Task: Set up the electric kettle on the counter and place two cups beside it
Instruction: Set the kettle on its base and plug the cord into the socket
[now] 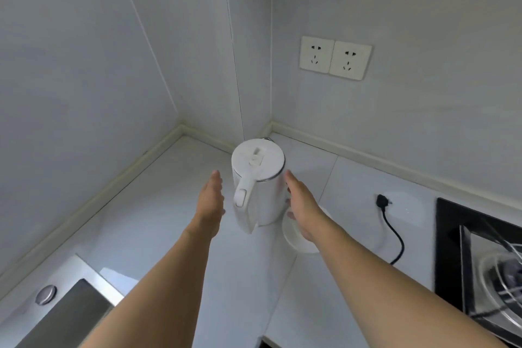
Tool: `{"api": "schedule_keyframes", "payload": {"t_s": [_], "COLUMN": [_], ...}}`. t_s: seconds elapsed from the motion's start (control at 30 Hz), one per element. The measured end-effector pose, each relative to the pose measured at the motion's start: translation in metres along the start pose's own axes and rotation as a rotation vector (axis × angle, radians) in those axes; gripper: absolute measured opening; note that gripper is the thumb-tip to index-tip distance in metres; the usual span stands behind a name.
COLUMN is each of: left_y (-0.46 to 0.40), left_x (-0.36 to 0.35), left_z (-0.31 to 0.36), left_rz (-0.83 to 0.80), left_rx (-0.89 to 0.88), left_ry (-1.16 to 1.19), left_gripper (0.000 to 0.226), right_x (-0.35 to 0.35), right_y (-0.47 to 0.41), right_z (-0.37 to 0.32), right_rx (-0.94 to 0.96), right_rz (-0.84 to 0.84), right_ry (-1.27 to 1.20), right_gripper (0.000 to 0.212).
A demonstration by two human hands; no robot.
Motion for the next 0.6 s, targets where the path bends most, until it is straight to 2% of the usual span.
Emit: {"api": "schedule_keyframes", "payload": {"t_s": [0.07,0.1,0.17,0.23,0.6], "left_y": [-0.015,-0.022,-0.032,-0.041,-0.028], "left_x": [-0.002,-0.004,-0.007,-0.01,-0.009], "left_z": [0.005,0.005,0.007,0.01,0.046], "left_rz": [-0.117,-0.176,-0.325,-0.443,-0.452], "left_rx": [0.099,0.137,0.169,0.168,0.106], "left_ry": [0.023,0.02,-0.035,-0.068,-0.143], "left_gripper": [0.075,0.08,0.086,0.083,0.086], "right_x": [-0.006,-0.009,-0.014,-0.019,-0.01], "right_y": [-0.014,-0.021,-0.032,-0.042,-0.032], "right_z": [-0.003,-0.002,0.002,0.006,-0.039], "right_rx": [-0.016,-0.034,-0.075,-0.111,-0.023], "right_rz": [0.004,0.001,-0.02,-0.026,0.029], "right_ry": [-0.084,-0.109,-0.139,-0.14,0.037], "right_gripper": [0.029,0.034,0.055,0.072,0.066]}}
Point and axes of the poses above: each hand's wrist, its own y-axis away from the middle knuckle, its own x-axis out of the back of the hand, z = x × y, the point moved 2 cm from there along -y, towards the middle knuckle, and after that the axes turned 8 degrees about x, right-handed, at the moved point
